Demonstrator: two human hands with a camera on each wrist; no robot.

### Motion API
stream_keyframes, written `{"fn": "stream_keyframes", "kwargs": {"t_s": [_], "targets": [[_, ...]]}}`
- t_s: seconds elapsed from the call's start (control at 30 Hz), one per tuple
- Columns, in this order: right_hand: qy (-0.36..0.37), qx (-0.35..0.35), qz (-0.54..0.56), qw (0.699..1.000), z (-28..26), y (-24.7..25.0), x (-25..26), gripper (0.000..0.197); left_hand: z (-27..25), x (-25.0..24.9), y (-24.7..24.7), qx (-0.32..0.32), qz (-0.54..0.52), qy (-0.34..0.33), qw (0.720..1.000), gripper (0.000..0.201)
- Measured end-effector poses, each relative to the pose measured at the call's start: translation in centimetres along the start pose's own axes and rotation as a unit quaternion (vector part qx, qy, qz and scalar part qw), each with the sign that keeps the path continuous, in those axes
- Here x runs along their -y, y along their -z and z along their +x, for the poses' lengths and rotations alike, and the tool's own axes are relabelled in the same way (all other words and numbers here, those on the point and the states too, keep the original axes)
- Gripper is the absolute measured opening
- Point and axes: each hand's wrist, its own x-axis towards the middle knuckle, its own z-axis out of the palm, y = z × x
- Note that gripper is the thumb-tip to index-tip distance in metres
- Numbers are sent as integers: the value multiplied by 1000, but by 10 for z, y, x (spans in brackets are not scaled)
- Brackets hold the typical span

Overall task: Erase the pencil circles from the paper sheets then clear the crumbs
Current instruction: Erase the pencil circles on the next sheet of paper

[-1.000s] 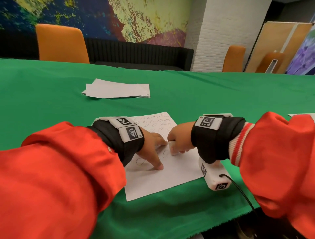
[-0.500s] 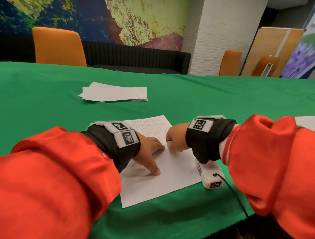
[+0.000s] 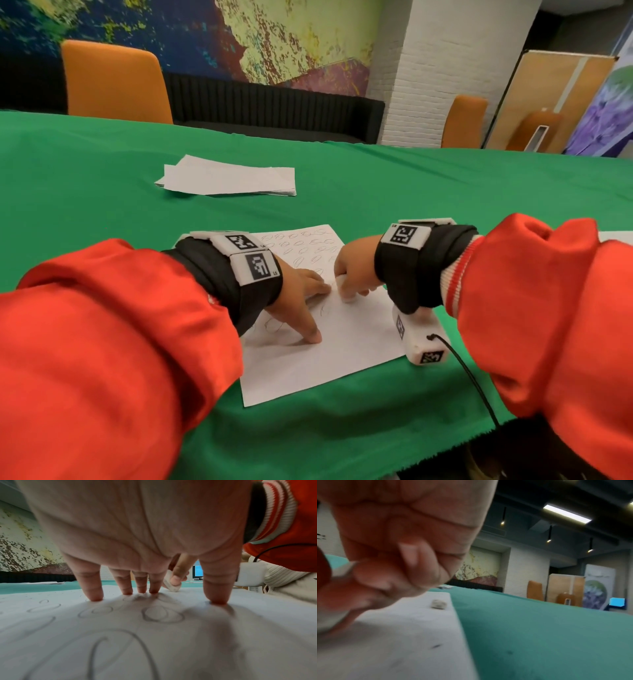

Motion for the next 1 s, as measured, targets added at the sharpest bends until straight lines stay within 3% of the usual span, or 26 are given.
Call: {"fn": "stream_keyframes", "kwargs": {"t_s": [0.1, 0.23, 0.47, 0.6, 0.77, 0.93, 1.0], "targets": [[-17, -13, 7, 1000, 0, -2, -5, 20, -1, -1, 1, -4, 5, -2, 1000, 81], [28, 0, 30, 999, -6, -8, 7, 14, 0, 1, -1, 1, -2, 1, 1000, 81], [-22, -5, 19, 1000, -2, -3, -4, 22, 0, -2, 0, -6, 5, -6, 1000, 81], [16, 10, 31, 999, -7, -6, 7, 15, 0, 0, -1, -8, -7, -2, 1000, 79], [-32, 2, -9, 999, -3, -2, -3, 15, 1, -2, 0, -6, 2, -4, 1000, 82], [14, 19, 29, 999, -9, -6, 7, 10, 1, 0, -1, -4, 0, -3, 1000, 79], [-3, 16, 28, 999, -9, -4, 3, 9, 1, 0, -1, -1, 3, -2, 1000, 81]]}}
